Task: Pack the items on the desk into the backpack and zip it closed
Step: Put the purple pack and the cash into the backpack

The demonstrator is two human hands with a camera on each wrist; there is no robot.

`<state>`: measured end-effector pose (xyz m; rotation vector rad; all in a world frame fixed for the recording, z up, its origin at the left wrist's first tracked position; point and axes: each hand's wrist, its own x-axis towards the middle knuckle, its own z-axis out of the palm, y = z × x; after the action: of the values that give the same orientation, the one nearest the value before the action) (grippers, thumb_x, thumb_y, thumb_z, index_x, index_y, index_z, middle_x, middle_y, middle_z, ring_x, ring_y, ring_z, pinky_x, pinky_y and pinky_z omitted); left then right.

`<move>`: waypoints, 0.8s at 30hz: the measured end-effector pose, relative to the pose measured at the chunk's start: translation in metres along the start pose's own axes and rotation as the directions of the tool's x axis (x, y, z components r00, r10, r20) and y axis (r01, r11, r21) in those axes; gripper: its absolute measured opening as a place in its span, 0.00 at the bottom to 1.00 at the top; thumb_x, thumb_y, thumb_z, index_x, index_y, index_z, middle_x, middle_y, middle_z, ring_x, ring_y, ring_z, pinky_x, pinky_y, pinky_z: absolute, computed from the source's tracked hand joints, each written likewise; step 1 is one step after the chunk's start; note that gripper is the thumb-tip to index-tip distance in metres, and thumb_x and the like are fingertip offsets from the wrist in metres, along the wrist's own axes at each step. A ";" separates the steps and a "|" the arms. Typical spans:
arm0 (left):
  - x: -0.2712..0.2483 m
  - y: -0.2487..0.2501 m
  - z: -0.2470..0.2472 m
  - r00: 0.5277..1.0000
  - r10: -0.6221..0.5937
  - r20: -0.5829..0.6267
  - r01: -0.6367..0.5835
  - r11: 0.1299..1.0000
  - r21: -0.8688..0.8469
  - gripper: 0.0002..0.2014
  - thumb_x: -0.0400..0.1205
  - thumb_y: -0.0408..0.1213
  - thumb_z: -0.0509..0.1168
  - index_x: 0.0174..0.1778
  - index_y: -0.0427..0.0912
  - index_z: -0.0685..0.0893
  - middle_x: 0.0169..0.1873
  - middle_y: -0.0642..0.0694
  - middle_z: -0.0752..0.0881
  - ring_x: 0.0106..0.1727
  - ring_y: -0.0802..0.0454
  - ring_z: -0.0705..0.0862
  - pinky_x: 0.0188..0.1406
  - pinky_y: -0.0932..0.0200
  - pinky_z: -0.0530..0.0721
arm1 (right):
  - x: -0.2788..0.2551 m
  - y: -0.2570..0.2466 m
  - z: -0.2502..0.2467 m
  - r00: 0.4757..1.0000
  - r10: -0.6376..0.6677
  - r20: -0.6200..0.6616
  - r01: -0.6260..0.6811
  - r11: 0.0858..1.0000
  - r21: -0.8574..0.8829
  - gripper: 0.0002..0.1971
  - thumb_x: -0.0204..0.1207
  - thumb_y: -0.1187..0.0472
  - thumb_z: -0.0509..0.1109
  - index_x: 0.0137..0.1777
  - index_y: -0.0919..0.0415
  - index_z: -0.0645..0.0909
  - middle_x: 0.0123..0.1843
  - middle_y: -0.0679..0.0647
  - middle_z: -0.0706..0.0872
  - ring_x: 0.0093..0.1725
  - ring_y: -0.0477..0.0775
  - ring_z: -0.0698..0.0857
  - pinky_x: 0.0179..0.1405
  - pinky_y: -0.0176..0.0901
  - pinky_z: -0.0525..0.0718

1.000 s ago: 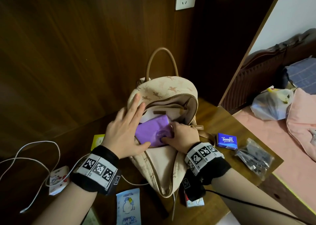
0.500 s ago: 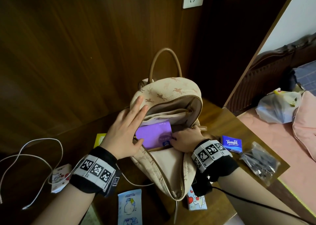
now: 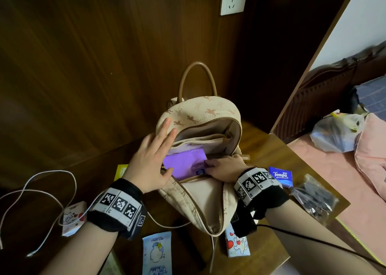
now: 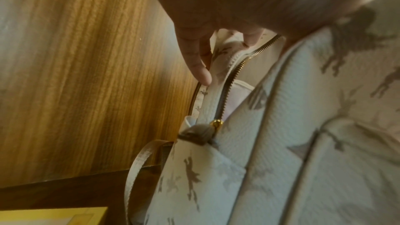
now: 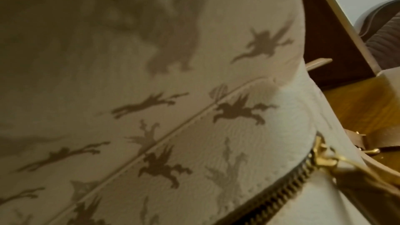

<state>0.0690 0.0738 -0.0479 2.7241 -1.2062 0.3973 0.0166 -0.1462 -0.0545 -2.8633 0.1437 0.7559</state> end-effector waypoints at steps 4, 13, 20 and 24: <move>-0.001 -0.001 0.003 1.000 -0.028 -0.008 0.028 0.999 -0.035 0.48 0.70 0.40 0.77 0.83 0.40 0.57 0.84 0.42 0.43 0.71 0.31 0.72 0.63 0.47 0.79 | -0.008 0.004 -0.007 1.000 -0.017 0.017 0.015 0.993 0.113 0.20 0.83 0.43 0.50 0.73 0.36 0.70 0.78 0.43 0.70 0.79 0.53 0.64 0.77 0.51 0.52; -0.002 0.004 0.002 0.996 -0.028 -0.090 0.037 0.994 0.105 0.44 0.68 0.33 0.78 0.78 0.33 0.63 0.83 0.39 0.39 0.73 0.41 0.63 0.58 0.48 0.84 | -0.015 0.013 -0.012 0.997 0.079 0.001 -0.064 0.803 0.592 0.27 0.74 0.35 0.60 0.64 0.49 0.82 0.66 0.50 0.83 0.70 0.54 0.77 0.76 0.49 0.66; -0.007 0.010 -0.003 0.995 -0.095 -0.016 0.095 0.995 0.030 0.44 0.73 0.30 0.74 0.83 0.38 0.58 0.84 0.39 0.47 0.72 0.38 0.73 0.62 0.49 0.83 | -0.020 0.019 -0.011 0.987 0.085 -0.134 0.038 0.693 0.719 0.25 0.67 0.33 0.59 0.55 0.46 0.84 0.61 0.51 0.85 0.64 0.55 0.79 0.71 0.50 0.72; -0.021 0.006 -0.006 0.977 -0.214 0.015 0.214 0.974 -0.075 0.42 0.81 0.30 0.65 0.84 0.52 0.47 0.82 0.56 0.33 0.80 0.43 0.61 0.69 0.50 0.75 | -0.030 0.021 -0.022 0.977 -0.002 -0.212 0.160 0.664 0.731 0.21 0.81 0.44 0.59 0.64 0.54 0.81 0.60 0.50 0.84 0.58 0.51 0.81 0.67 0.37 0.74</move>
<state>0.0499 0.0866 -0.0482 2.7530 -0.8960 0.3096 -0.0018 -0.1701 -0.0235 -2.1071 0.2753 0.2776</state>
